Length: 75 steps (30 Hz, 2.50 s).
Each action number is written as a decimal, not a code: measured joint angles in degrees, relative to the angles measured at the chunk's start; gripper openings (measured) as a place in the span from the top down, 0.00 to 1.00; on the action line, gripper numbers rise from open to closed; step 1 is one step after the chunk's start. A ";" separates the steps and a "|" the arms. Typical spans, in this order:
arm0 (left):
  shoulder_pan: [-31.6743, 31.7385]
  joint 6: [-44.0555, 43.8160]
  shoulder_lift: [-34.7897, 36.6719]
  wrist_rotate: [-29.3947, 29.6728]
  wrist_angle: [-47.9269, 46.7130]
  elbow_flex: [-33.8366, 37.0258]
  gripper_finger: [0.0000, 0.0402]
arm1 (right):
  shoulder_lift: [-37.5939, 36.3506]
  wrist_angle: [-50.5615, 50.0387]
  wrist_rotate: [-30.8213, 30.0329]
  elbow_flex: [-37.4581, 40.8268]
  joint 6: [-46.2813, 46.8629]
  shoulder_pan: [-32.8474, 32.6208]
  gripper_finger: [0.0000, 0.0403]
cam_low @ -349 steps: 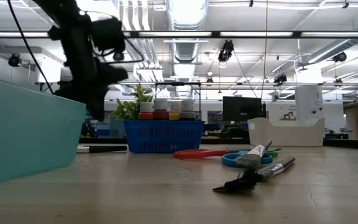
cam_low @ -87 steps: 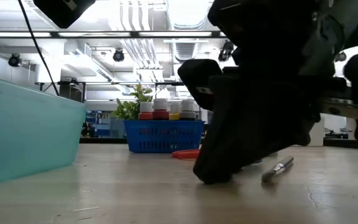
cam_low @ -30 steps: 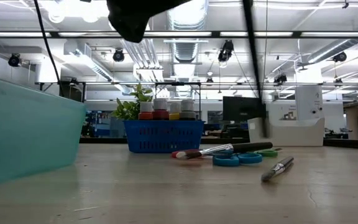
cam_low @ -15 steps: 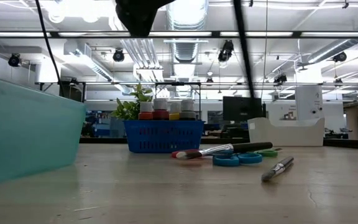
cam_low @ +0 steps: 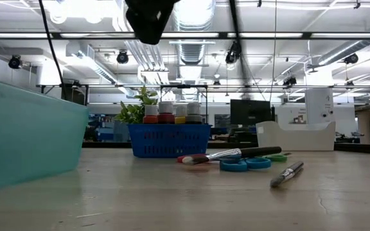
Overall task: Pick & Place Paint Supplies
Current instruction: Put the brow brush into the green bin
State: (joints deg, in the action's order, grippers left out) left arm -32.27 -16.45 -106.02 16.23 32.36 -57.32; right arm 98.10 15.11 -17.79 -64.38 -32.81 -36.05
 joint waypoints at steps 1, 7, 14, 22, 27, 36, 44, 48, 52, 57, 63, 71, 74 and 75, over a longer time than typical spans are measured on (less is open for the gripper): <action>0.06 -0.13 0.00 0.02 0.00 -0.19 0.60 | 0.00 0.24 -0.01 0.00 -0.01 0.00 0.98; 0.11 0.82 0.00 -2.22 -0.24 -1.15 0.96 | 0.00 0.46 -0.21 0.00 -0.12 -0.04 0.98; 0.06 2.06 0.00 -2.80 -1.22 -1.29 0.99 | 0.00 0.26 -0.38 0.00 -0.21 -0.07 0.98; 0.07 2.06 0.00 -1.94 -4.66 -1.29 1.00 | -0.15 -2.84 -5.31 -0.02 0.45 -1.66 0.98; -0.24 2.95 0.00 -2.36 -7.31 -1.29 1.00 | -0.24 -10.42 -10.52 0.02 11.67 -4.62 0.98; -1.03 3.61 0.02 -2.98 -10.58 -1.29 0.86 | -0.13 -25.22 -12.19 2.61 50.77 -7.58 0.98; -3.37 13.61 0.29 -0.35 -11.07 -1.29 0.61 | 0.33 -25.40 -7.77 2.91 58.26 -4.99 0.85; -5.35 14.15 2.07 2.43 -14.92 -1.29 0.57 | 1.32 -24.96 -7.66 3.27 59.66 -4.17 0.70; -7.72 14.17 4.18 6.57 -17.05 -1.29 0.57 | 4.89 -25.04 -7.59 3.38 62.58 -4.35 0.59; -9.52 15.03 6.75 9.95 -17.05 -1.29 0.57 | 10.44 -24.84 -7.02 2.31 66.50 -4.62 0.57; -10.05 15.19 8.84 11.28 -18.03 -1.29 0.57 | 15.58 -23.50 -5.93 -0.27 67.82 -5.15 0.57; -10.05 14.74 8.87 11.26 -18.91 -1.29 0.57 | 18.35 -21.93 -6.44 -1.73 69.67 -6.48 0.57; -10.05 14.54 8.87 11.27 -18.91 -1.29 0.57 | 19.18 -21.66 -6.76 -1.60 70.67 -6.49 0.57; -10.05 14.52 8.87 11.26 -18.87 -1.29 0.57 | 19.50 -21.48 -6.91 -1.49 70.88 -6.49 0.57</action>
State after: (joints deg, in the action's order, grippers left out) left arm -42.33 -1.93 -97.14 27.49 13.49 -58.61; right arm 117.60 -6.37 -24.70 -65.87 38.07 -42.54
